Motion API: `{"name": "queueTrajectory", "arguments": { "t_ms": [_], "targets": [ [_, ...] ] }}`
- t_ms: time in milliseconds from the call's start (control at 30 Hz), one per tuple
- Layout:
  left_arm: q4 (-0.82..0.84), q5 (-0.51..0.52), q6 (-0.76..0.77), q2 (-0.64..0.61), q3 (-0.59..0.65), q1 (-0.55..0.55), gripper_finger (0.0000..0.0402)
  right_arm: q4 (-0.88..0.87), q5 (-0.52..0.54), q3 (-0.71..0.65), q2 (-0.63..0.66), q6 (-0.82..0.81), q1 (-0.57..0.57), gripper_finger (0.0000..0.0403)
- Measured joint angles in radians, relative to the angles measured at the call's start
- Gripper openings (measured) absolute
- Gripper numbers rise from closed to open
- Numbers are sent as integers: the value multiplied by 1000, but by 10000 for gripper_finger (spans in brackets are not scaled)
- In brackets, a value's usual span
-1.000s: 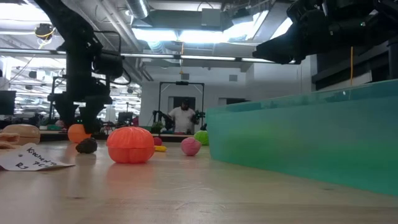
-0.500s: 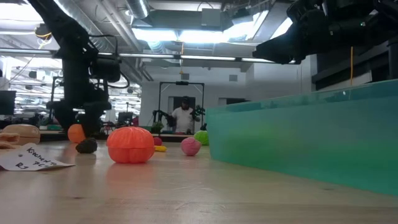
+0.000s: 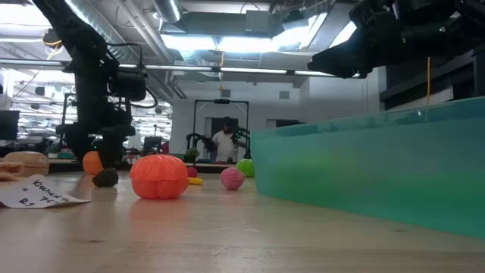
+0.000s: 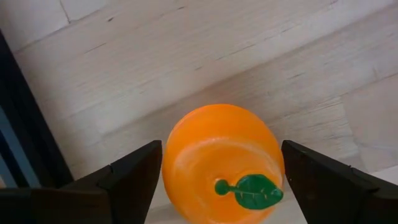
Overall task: Pick and placing Produce into tupperware
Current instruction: Put the orange into the green bin
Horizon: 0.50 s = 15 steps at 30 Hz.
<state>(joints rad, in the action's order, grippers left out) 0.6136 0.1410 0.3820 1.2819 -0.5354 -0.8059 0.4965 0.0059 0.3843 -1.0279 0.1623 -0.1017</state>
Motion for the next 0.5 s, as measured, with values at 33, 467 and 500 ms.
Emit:
{"name": "queueTrajectory", "arguments": {
  "t_ms": [33,467,500],
  "targets": [
    [0,1,0,0,0,0,314,0,0,0,0,0,0,245],
    [1,3,0,0,0,0,241,0,0,0,0,0,0,245],
    [1,3,0,0,0,0,241,0,0,0,0,0,0,245]
  ]
}}
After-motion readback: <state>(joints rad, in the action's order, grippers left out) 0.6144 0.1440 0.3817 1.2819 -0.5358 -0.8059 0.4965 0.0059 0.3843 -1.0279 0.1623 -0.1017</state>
